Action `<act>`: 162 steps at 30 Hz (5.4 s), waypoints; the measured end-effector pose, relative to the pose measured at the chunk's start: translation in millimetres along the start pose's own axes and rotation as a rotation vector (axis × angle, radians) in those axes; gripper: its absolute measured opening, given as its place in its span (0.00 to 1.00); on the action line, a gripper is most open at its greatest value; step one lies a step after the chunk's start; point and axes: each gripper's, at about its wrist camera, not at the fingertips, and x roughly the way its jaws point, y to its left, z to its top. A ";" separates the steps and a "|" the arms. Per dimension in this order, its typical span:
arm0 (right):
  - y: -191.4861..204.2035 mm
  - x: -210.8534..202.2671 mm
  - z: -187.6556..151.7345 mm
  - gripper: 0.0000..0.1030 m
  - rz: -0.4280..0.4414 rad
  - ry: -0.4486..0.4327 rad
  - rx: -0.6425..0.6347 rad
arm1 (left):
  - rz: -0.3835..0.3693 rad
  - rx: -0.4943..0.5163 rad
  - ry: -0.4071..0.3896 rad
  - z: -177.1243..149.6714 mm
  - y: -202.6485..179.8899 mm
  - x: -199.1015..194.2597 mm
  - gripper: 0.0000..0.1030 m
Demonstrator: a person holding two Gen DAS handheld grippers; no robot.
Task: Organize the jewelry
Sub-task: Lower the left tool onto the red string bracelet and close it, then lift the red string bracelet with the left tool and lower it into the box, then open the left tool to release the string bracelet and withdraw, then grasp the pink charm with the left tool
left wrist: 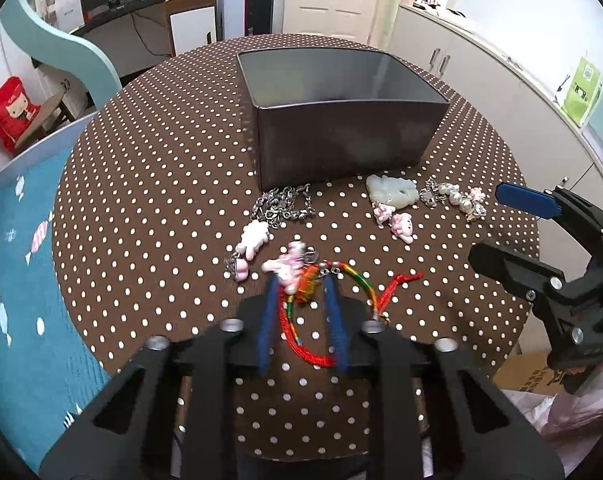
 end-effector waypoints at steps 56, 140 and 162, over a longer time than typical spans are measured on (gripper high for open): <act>77.5 76.8 25.0 0.20 0.124 0.071 -0.235 | 0.023 -0.179 -0.100 -14.9 84.0 -63.3 0.10; -27.7 -2.4 47.6 0.76 -0.108 -0.091 0.081 | 0.018 -0.129 -0.083 28.9 27.7 -20.7 0.59; 9.4 23.7 -3.9 0.78 -0.070 0.038 0.010 | 0.114 -0.006 -0.069 -4.2 6.3 4.2 0.13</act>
